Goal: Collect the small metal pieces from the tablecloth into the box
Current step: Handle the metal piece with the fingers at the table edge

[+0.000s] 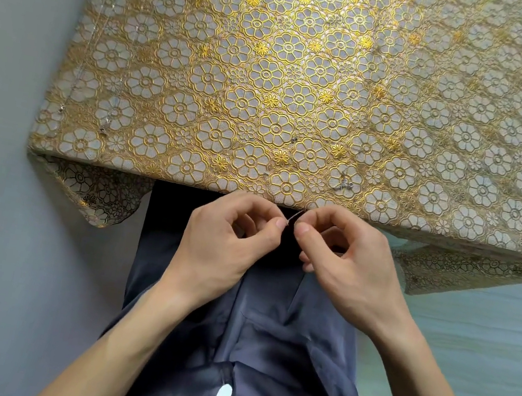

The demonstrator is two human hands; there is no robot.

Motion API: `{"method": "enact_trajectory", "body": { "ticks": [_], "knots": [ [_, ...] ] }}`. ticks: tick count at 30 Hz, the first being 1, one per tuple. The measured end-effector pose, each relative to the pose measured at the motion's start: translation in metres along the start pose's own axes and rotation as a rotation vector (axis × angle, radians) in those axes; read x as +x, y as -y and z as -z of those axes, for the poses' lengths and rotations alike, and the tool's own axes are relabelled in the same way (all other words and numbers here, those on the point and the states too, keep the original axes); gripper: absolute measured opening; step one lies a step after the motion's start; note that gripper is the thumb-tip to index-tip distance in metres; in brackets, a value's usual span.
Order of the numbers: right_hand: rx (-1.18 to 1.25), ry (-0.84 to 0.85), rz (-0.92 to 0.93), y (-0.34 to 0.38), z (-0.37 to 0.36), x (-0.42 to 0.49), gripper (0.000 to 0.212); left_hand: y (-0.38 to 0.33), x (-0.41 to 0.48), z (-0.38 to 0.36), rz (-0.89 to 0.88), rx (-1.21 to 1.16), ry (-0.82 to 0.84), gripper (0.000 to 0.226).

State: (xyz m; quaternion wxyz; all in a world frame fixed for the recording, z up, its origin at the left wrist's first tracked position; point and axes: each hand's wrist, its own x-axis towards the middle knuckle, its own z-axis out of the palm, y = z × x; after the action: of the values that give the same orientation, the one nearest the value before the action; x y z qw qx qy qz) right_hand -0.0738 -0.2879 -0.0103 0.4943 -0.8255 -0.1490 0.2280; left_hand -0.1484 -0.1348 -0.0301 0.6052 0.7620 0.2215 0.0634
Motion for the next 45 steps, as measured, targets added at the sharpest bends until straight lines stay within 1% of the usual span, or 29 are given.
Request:
{"method": "enact_trajectory", "body": {
  "ticks": [4, 9, 13, 17, 20, 23, 26, 29, 31, 33, 35, 36, 38, 40, 41, 43, 44, 45],
  "knots": [
    [-0.036, -0.009, 0.062, 0.001, -0.001, -0.002, 0.005, 0.000, -0.001, 0.001, -0.026, 0.034, 0.009, 0.009],
    [-0.163, -0.021, 0.125, 0.000, -0.002, -0.001, 0.007, -0.002, -0.001, 0.000, -0.056, 0.081, 0.004, 0.002],
    [-0.251, -0.003, 0.188, -0.003, -0.007, 0.001, 0.007, -0.004, 0.000, 0.002, -0.072, 0.121, -0.006, 0.003],
    [-0.277, 0.021, 0.215, -0.007, -0.012, 0.002, 0.011, -0.005, 0.003, 0.002, -0.094, 0.179, -0.049, 0.005],
    [-0.241, -0.009, 0.230, -0.004, -0.015, 0.004, 0.016, -0.010, 0.006, 0.001, -0.100, 0.192, -0.078, 0.016],
    [-0.199, -0.023, 0.222, 0.000, -0.017, 0.008, 0.013, -0.017, 0.012, 0.000, -0.102, 0.189, -0.096, 0.013],
    [-0.141, 0.007, 0.170, 0.003, -0.016, 0.011, 0.011, -0.018, 0.016, 0.001, -0.099, 0.159, -0.083, 0.014],
    [-0.142, 0.041, 0.156, 0.005, -0.015, 0.012, 0.013, -0.017, 0.017, 0.002, -0.088, 0.126, -0.061, 0.013],
    [-0.075, 0.086, 0.086, 0.007, -0.013, 0.013, 0.015, -0.016, 0.016, 0.003, -0.092, 0.113, -0.058, 0.007],
    [0.058, 0.131, -0.016, 0.010, -0.010, 0.014, 0.015, -0.015, 0.016, 0.003, -0.088, 0.094, -0.057, 0.009],
    [0.120, 0.141, -0.050, 0.014, -0.010, 0.014, 0.015, -0.014, 0.015, 0.001, -0.038, 0.014, -0.055, 0.018],
    [0.104, 0.120, -0.022, 0.014, -0.011, 0.015, 0.015, -0.014, 0.015, 0.000, 0.014, -0.053, -0.057, 0.019],
    [-0.006, 0.066, 0.087, 0.011, -0.013, 0.015, 0.015, -0.018, 0.015, -0.004, 0.123, -0.214, -0.056, 0.009],
    [-0.064, 0.047, 0.131, 0.011, -0.015, 0.017, 0.014, -0.022, 0.014, -0.008, 0.199, -0.300, -0.063, 0.019],
    [-0.005, 0.061, 0.101, 0.012, -0.014, 0.017, 0.014, -0.022, 0.013, -0.008, 0.206, -0.317, -0.065, 0.020],
    [0.196, 0.118, -0.023, 0.016, -0.012, 0.019, 0.014, -0.023, 0.010, -0.009, 0.169, -0.319, -0.074, 0.014],
    [0.268, 0.137, -0.071, 0.018, -0.010, 0.019, 0.013, -0.022, 0.009, -0.008, 0.136, -0.288, -0.083, 0.008],
    [0.293, 0.145, -0.091, 0.018, -0.008, 0.019, 0.013, -0.020, 0.009, -0.008, 0.101, -0.236, -0.091, 0.010]
  ]
}}
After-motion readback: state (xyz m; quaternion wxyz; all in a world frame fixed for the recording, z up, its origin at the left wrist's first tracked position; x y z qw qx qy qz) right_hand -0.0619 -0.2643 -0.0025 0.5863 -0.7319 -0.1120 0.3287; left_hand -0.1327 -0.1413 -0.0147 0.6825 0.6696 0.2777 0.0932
